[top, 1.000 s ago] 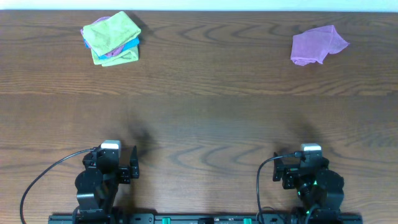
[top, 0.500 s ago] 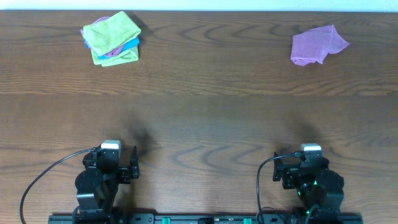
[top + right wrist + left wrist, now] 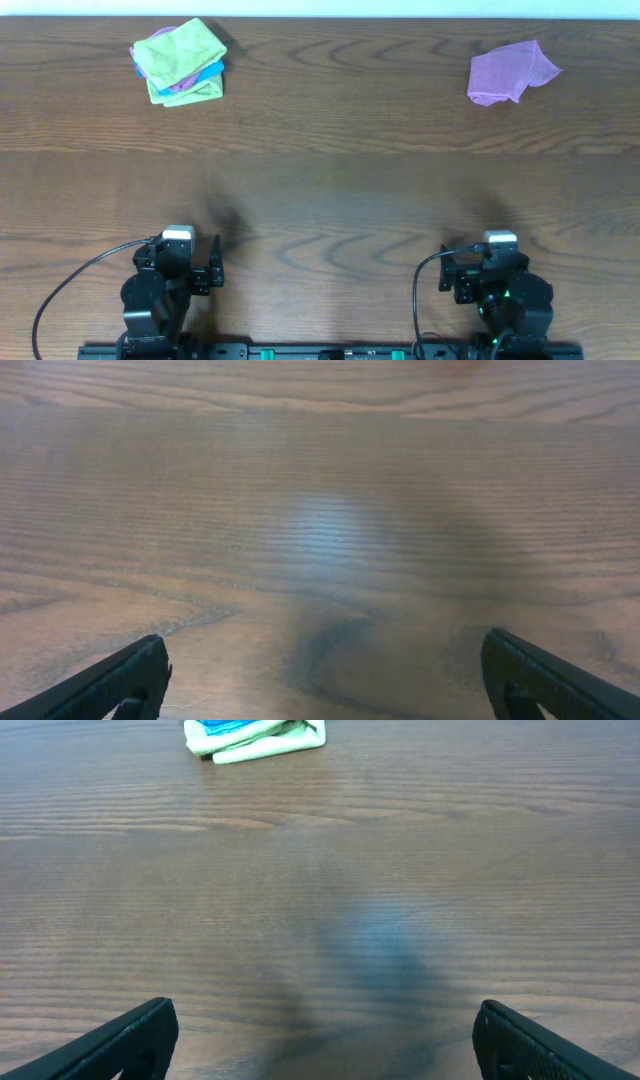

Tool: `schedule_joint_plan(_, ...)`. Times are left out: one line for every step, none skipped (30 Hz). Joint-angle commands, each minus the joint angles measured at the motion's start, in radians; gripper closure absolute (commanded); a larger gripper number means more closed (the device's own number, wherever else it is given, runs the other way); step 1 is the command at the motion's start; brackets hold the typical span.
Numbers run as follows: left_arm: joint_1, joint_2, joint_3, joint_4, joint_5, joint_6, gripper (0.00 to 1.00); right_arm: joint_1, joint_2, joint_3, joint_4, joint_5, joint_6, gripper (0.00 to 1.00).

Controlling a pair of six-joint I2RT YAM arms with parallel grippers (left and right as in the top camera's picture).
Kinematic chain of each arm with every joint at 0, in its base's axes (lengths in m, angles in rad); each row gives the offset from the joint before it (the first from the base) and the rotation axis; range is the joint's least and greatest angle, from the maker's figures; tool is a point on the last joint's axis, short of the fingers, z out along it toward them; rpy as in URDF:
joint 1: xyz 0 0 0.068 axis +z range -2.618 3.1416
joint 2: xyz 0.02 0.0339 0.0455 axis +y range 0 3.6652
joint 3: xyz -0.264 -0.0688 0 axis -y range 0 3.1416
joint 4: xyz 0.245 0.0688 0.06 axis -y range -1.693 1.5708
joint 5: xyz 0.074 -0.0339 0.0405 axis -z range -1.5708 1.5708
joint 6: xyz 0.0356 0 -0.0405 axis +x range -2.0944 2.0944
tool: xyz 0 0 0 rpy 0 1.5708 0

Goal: Fold the cloth

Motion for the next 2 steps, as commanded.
schedule_joint_plan(-0.006, -0.008, -0.011, 0.003, -0.003, 0.018, 0.05, 0.005, -0.011, -0.015, -0.001, 0.011, -0.012, 0.01)
schedule_joint_plan(-0.006, -0.008, -0.011, 0.002, -0.003, 0.018, 0.05, 0.005, -0.011, -0.015, -0.001, 0.010, -0.012, 0.01)
